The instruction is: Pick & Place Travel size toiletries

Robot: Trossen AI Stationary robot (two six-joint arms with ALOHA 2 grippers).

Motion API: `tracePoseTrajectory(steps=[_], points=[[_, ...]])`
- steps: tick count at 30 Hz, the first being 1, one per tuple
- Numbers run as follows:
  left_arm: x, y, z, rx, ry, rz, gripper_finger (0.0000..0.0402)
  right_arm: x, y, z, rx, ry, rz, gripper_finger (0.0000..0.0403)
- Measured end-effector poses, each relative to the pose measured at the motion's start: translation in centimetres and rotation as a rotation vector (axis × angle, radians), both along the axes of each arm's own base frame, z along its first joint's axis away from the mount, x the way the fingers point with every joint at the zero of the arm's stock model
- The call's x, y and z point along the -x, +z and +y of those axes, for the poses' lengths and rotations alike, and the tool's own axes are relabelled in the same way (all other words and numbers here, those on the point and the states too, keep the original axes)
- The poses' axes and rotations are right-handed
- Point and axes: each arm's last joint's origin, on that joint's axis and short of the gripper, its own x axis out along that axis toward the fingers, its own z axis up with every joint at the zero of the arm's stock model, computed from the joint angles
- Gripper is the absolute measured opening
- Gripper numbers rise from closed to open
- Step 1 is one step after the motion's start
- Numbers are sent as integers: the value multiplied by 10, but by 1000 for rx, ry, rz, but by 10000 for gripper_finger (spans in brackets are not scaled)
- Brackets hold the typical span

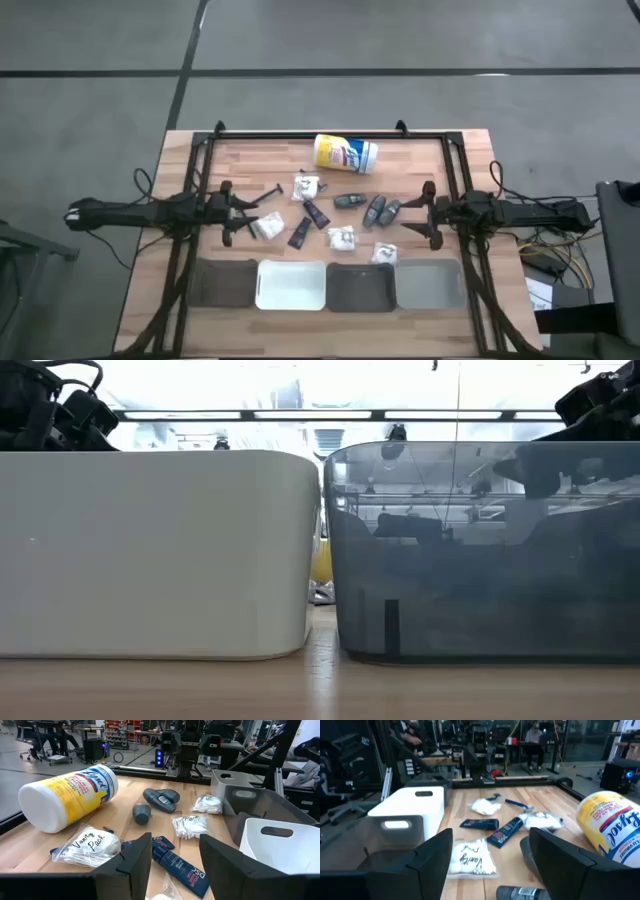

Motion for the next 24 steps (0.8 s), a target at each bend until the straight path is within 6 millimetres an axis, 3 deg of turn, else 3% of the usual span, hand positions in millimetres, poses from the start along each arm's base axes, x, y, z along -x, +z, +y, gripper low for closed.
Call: tracePoseTrajectory(steps=[15,24], points=[[0,0,0,0,0,0,171,-6,-10,0,0,0,116,279],[0,0,0,0,0,0,171,-7,-8,0,-1,0,94,290]])
